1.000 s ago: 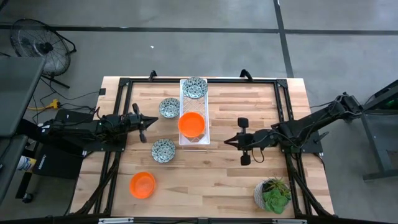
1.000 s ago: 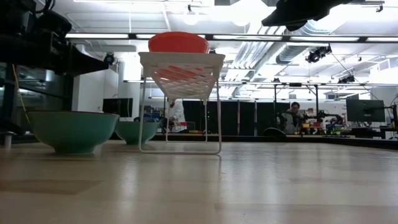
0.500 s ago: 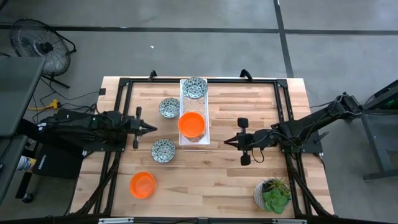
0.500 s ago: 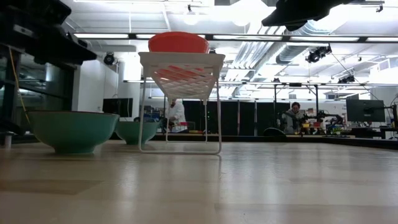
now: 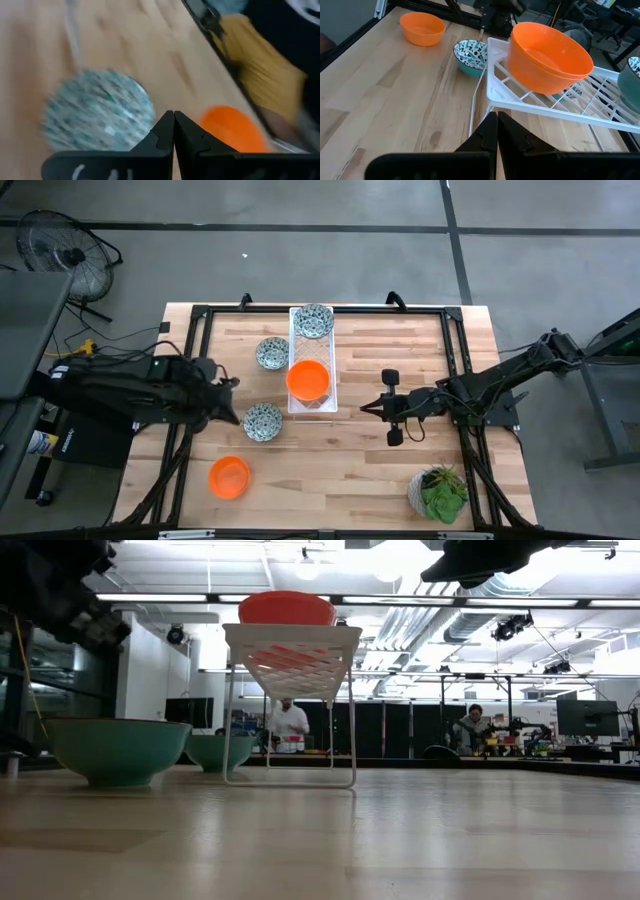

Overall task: Pick & Place Mini bowls
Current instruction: Stack the orange bowl on the orange bowls on the shelf

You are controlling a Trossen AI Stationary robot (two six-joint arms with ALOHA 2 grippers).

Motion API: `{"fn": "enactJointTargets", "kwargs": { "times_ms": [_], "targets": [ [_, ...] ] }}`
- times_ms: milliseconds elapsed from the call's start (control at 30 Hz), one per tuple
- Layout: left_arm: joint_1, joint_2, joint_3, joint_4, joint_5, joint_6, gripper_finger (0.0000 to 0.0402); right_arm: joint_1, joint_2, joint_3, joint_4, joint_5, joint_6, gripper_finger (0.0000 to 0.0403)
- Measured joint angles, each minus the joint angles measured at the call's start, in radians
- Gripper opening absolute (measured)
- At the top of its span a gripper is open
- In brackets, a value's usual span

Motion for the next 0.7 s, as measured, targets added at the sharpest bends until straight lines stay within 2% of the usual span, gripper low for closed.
{"fn": "enactJointTargets", "kwargs": {
  "times_ms": [67, 267, 433, 567, 700],
  "targets": [
    [0.000, 0.037, 0.018, -0.077, 0.032, -0.027, 0.0001, 0.000, 0.000, 0.000, 0.000, 0.000, 0.000, 0.0000],
    [0.000, 0.146, 0.059, -0.262, 0.036, -0.054, 0.0001, 0.000, 0.000, 0.000, 0.000, 0.000, 0.000, 0.0000],
    [-0.020, 0.194, 0.079, -0.274, 0.056, -0.088, 0.0001, 0.000, 0.000, 0.000, -0.001, 0.000, 0.008, 0.0000],
    [-0.113, 0.212, 0.110, -0.272, 0.004, -0.151, 0.0001, 0.000, 0.000, 0.000, 0.000, 0.000, 0.008, 0.0000],
    [-0.263, 0.231, 0.142, -0.269, -0.108, -0.276, 0.0001, 0.000, 0.000, 0.000, 0.000, 0.000, 0.019, 0.0000]
  ]
}}
